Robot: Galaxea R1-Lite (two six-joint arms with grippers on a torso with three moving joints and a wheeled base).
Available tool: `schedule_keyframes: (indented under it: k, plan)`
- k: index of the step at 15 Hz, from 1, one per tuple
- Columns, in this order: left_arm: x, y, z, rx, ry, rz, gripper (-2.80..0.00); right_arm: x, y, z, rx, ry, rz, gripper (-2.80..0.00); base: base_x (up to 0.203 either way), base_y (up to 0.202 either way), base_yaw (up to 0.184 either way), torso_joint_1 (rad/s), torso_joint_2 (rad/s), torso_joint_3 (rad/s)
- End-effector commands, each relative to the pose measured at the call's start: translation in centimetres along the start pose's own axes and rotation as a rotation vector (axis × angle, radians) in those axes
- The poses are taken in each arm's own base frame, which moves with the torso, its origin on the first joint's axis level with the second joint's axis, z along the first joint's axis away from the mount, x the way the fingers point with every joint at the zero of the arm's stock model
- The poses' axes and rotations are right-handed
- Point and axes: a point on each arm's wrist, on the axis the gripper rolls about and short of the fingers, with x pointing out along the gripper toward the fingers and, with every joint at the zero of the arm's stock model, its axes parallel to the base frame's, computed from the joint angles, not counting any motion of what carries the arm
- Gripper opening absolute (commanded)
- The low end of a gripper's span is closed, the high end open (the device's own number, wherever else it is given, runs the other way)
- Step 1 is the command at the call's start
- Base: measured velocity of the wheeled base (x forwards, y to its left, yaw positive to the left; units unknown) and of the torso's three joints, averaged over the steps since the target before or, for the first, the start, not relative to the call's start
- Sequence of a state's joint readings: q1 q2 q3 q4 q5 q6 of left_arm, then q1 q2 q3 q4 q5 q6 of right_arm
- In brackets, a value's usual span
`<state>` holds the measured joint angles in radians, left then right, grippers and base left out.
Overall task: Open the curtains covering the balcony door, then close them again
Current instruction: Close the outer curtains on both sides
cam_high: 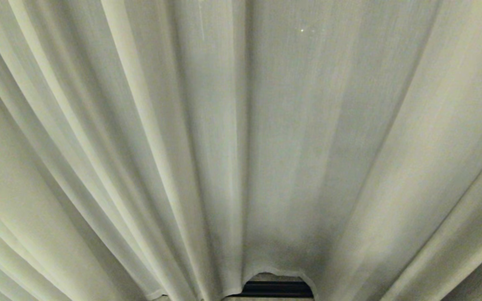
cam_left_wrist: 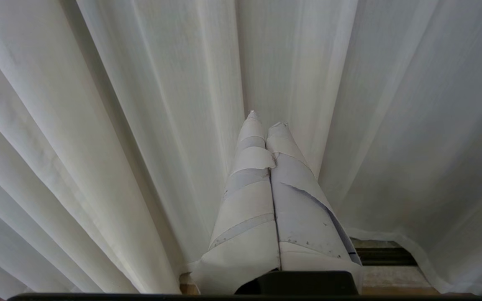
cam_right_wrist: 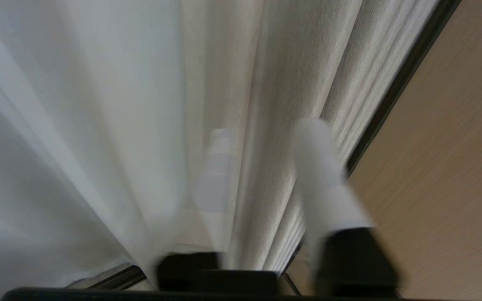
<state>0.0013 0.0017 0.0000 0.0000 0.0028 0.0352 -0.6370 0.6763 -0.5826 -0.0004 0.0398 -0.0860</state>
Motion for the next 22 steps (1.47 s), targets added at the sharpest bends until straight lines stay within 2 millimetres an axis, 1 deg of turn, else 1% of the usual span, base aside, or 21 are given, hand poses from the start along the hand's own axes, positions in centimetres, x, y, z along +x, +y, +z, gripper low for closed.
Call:
schedule_keyframes:
  k: [1,4,7,9,11,14,18,22]
  plan:
    - [0.0,0.0,0.0,0.000,0.000,0.000,-2.80,0.8,-0.1,0.3,-0.001,0.023,-0.010,0.00,0.000,0.000,0.000,0.000,0.00,0.000]
    - [0.0,0.0,0.0,0.000,-0.001,0.001,-2.80,1.0,-0.3,0.7,0.002,0.020,-0.029,0.00,0.000,0.000,0.000,0.000,0.00,0.000]
    - [0.0,0.0,0.0,0.000,-0.002,0.002,-2.80,2.1,-0.6,2.9,0.043,-0.008,-0.039,0.00,0.000,0.000,0.000,0.000,0.00,0.000]
    - [0.0,0.0,0.0,0.000,0.000,0.002,-2.80,3.4,-0.9,4.4,0.063,-0.046,-0.044,0.00,0.000,0.000,0.000,0.000,0.00,0.000]
    - [0.0,0.0,0.0,0.000,-0.002,0.002,-2.80,4.8,-1.2,5.8,0.082,-0.120,-0.055,0.00,0.000,0.000,0.000,0.000,0.00,0.000]
    - [0.0,0.0,0.0,0.000,-0.002,0.002,-2.80,7.2,-1.5,7.0,0.101,-0.183,-0.055,0.00,0.000,0.000,0.000,0.000,0.00,0.000]
    - [0.0,0.0,0.0,0.000,-0.002,0.002,-2.80,11.4,-1.9,7.7,0.135,-0.174,-0.032,0.00,0.000,0.000,0.000,0.000,0.00,0.000]
    - [0.0,0.0,0.0,0.000,-0.002,0.002,-2.80,15.1,-2.0,8.7,0.182,-0.205,0.107,0.00,0.000,0.000,0.000,0.000,0.00,0.000]
